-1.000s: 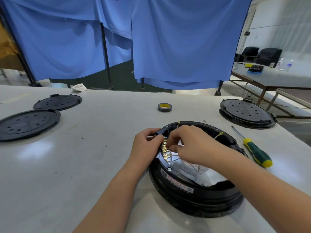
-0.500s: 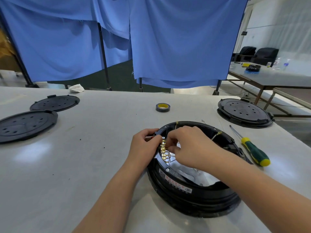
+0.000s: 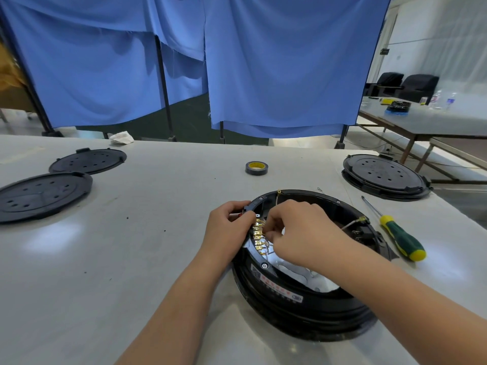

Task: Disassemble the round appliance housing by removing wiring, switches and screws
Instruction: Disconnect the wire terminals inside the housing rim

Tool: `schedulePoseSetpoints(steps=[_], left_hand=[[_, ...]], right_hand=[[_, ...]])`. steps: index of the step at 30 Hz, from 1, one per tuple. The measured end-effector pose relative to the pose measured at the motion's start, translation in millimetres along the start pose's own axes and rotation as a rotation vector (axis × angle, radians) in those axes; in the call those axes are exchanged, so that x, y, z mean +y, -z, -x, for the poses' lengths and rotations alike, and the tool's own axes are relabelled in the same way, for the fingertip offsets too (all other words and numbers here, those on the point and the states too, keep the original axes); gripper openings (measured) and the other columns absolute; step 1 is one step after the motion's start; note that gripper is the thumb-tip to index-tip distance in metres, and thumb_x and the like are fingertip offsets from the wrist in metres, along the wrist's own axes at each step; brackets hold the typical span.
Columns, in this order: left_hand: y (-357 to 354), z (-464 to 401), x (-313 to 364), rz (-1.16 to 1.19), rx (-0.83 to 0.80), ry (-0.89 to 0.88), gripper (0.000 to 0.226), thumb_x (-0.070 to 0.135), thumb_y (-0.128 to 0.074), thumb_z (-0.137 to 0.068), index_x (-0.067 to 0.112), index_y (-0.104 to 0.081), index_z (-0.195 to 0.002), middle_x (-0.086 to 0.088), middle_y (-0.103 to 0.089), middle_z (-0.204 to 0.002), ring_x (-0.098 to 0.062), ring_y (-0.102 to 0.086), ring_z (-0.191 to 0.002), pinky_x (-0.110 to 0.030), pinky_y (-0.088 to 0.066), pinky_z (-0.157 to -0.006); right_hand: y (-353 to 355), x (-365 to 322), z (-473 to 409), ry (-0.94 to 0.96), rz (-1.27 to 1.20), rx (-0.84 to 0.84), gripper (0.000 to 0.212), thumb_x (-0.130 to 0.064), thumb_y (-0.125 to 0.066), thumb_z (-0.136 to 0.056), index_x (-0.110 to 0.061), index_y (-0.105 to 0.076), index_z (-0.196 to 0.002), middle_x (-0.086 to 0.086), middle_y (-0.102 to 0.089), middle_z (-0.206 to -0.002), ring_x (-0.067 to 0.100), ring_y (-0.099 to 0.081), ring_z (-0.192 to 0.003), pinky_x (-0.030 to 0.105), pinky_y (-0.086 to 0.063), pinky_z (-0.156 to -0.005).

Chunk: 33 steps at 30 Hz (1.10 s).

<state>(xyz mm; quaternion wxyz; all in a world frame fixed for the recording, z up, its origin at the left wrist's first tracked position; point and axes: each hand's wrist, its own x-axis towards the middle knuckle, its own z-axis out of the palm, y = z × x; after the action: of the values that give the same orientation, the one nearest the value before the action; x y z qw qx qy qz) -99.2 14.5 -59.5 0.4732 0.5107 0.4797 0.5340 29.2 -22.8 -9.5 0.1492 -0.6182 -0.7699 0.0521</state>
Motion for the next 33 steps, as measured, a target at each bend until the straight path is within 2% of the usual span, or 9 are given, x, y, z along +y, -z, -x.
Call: schedulePoseSetpoints(steps=[2,7,11,15,18,22,27,30,33], left_hand=[[0,0,0,-0.010,-0.003,-0.004,0.028,0.003,-0.060,-0.081,0.029,-0.070,-0.082,0.005,-0.072,-0.074,-0.006,-0.068,-0.067,-0.017,-0.052,-0.056],[1,-1,0,-0.004,-0.003,-0.007,0.028,0.003,-0.061,-0.081,0.029,-0.070,-0.079,0.007,-0.072,-0.069,-0.004,-0.067,-0.063,-0.016,-0.051,-0.054],[0,-1,-1,-0.023,-0.002,-0.009,0.027,0.005,-0.061,-0.081,0.030,-0.070,-0.081,0.005,-0.072,-0.075,-0.008,-0.067,-0.068,-0.019,-0.052,-0.057],[0,-1,0,-0.011,0.003,-0.003,0.027,0.004,-0.062,-0.081,0.029,-0.070,-0.079,0.010,-0.071,-0.066,-0.002,-0.066,-0.061,-0.015,-0.049,-0.052],[0,0,0,0.006,-0.002,0.012,0.027,0.003,-0.062,-0.081,0.028,-0.071,-0.080,0.010,-0.072,-0.065,-0.003,-0.067,-0.062,-0.016,-0.051,-0.053],[0,1,-1,0.034,0.001,0.030,0.026,0.003,-0.063,-0.080,0.027,-0.072,-0.084,0.006,-0.073,-0.070,-0.006,-0.069,-0.064,-0.018,-0.052,-0.054],[0,1,-3,0.040,0.006,0.026,0.025,0.004,-0.064,-0.081,0.028,-0.072,-0.086,0.007,-0.074,-0.071,-0.004,-0.069,-0.065,-0.014,-0.051,-0.053],[0,1,-3,0.043,0.003,0.018,0.027,0.003,-0.063,-0.081,0.029,-0.071,-0.085,0.012,-0.073,-0.069,-0.001,-0.067,-0.061,-0.012,-0.048,-0.050],[0,1,-2,0.054,0.003,0.034,0.026,0.003,-0.063,-0.081,0.027,-0.071,-0.086,0.011,-0.073,-0.071,-0.003,-0.068,-0.061,-0.013,-0.048,-0.050]], right_hand=[[-1,-1,0,-0.014,0.006,-0.005,0.012,-0.021,-0.058,-0.083,-0.029,-0.066,-0.087,-0.013,-0.060,-0.079,0.013,-0.055,-0.081,0.035,-0.037,-0.092],[3,4,-3,0.067,0.047,-0.010,0.014,-0.022,-0.057,-0.089,-0.032,-0.066,-0.093,-0.011,-0.066,-0.098,0.015,-0.048,-0.101,0.034,-0.034,-0.093],[1,5,2,0.023,-0.019,0.019,0.013,-0.023,-0.058,-0.088,-0.033,-0.067,-0.088,-0.014,-0.066,-0.092,0.012,-0.054,-0.094,0.032,-0.036,-0.093],[6,8,6,-0.021,-0.077,0.018,0.014,-0.023,-0.059,-0.087,-0.033,-0.069,-0.088,-0.015,-0.065,-0.090,0.009,-0.057,-0.084,0.030,-0.041,-0.088],[18,12,8,0.018,-0.159,0.095,0.014,-0.021,-0.060,-0.087,-0.032,-0.068,-0.086,-0.017,-0.063,-0.081,0.005,-0.057,-0.081,0.023,-0.044,-0.077],[47,15,8,0.047,-0.477,0.209,0.014,-0.018,-0.065,-0.086,-0.030,-0.071,-0.084,-0.015,-0.070,-0.079,0.004,-0.064,-0.077,0.016,-0.052,-0.072],[81,38,-5,-0.038,-0.732,0.415,0.015,-0.017,-0.068,-0.084,-0.029,-0.070,-0.076,-0.010,-0.073,-0.080,0.004,-0.067,-0.066,0.021,-0.053,-0.074],[97,66,-17,-0.142,-0.725,0.520,0.008,-0.021,-0.067,-0.086,-0.025,-0.072,-0.082,-0.003,-0.072,-0.076,0.003,-0.067,-0.068,0.028,-0.052,-0.078],[109,95,-30,-0.157,-0.509,0.594,0.007,-0.023,-0.065,-0.087,-0.020,-0.071,-0.090,-0.008,-0.067,-0.073,0.000,-0.063,-0.061,0.015,-0.047,-0.060]])
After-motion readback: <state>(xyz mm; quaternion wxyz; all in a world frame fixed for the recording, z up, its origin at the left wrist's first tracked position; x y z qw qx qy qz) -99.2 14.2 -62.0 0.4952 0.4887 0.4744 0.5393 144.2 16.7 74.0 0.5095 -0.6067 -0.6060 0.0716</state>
